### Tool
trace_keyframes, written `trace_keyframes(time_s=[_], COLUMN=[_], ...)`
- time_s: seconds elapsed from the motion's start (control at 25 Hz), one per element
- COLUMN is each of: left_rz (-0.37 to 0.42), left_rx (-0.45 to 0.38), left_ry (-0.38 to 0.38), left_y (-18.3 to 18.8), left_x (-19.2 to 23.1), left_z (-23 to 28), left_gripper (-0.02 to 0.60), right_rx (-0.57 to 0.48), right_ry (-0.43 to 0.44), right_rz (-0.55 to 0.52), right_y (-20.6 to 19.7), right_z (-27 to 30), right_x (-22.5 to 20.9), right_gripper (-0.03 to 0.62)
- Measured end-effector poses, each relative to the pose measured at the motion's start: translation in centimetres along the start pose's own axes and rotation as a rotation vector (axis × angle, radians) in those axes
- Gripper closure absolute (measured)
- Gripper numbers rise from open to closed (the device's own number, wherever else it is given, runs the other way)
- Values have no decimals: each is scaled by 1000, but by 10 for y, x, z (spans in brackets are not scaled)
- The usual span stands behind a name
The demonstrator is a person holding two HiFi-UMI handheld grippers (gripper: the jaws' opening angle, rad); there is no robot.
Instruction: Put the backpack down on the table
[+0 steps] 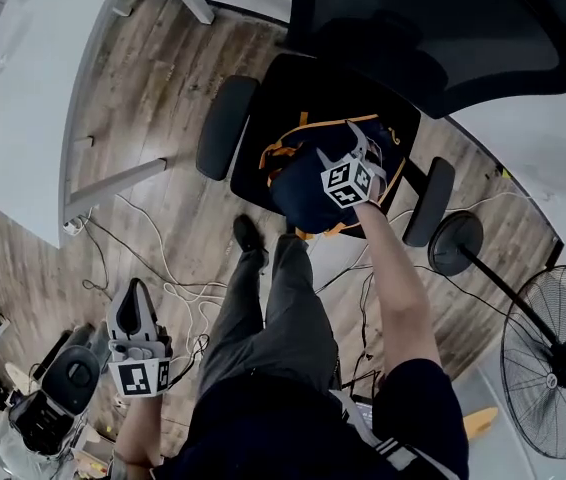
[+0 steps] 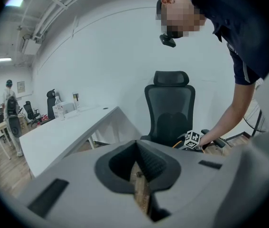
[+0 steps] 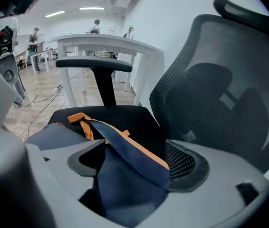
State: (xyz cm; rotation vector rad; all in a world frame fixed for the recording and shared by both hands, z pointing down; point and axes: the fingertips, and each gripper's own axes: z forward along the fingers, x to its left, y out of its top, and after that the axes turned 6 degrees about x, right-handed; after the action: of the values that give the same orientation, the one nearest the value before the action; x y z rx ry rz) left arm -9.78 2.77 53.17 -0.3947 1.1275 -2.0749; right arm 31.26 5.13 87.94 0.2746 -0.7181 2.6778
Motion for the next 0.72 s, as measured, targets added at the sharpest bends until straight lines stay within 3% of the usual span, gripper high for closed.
trace_keyframes(time_s=[0.48,0.72], left_rz=[7,0], left_rx=[44,64], left_ry=[13,22], left_y=[-15,-25], left_x=[3,3], left_z=[7,8], left_gripper=[578,578], right_rx=[38,25], right_ry=[-41,-60], right_rz=[-222,-296], right_y=[-12,-10], right_z=[33,46], right_x=[11,7], right_gripper=[230,298])
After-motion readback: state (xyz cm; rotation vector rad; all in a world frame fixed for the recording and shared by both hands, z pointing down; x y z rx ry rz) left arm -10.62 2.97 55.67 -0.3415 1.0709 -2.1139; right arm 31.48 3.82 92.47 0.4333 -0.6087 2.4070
